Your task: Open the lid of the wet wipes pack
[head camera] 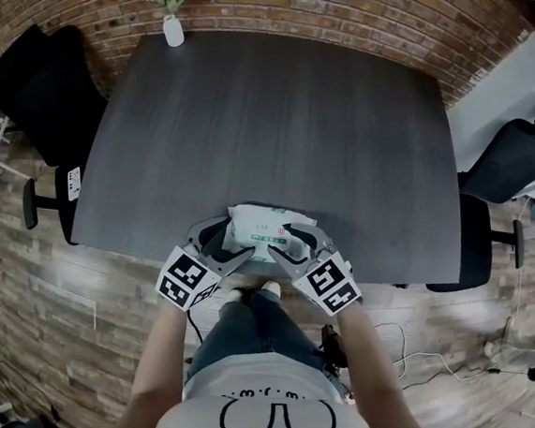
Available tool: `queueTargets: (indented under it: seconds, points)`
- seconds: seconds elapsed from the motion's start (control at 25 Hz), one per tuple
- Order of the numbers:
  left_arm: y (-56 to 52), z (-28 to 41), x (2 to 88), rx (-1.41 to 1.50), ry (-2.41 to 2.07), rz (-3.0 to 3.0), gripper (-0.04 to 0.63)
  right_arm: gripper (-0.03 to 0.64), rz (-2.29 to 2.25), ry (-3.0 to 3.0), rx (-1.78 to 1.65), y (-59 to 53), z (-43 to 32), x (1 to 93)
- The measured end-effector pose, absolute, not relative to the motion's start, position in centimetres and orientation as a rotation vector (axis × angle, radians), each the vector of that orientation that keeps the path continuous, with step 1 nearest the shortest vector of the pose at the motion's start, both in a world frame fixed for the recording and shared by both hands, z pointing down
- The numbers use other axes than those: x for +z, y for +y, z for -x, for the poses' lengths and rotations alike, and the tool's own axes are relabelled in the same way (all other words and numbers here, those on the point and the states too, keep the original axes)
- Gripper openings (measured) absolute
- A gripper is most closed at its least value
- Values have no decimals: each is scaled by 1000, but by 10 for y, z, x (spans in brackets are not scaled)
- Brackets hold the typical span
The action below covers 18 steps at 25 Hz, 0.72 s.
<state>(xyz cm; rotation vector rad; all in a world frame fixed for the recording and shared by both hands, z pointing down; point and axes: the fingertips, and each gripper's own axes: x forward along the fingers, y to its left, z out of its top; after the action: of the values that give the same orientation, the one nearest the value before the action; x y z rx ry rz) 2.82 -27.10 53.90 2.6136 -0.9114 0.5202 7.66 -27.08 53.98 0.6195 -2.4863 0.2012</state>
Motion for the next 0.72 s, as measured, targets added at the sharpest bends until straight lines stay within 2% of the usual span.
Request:
queueTargets:
  seconds: [0.12,0.32,0.72]
  points:
    - [-266,-32,555,582,-804,-2612,300,213,-559,-2453,208,-271,-72,555]
    - [-263,-30,575,633,-718,-2588,233,238,-500,-2390,182,-270,-71,575]
    - [-269,-32,597,704,-655,-2581,202,235,-492,-2375,129,-275,-72,589]
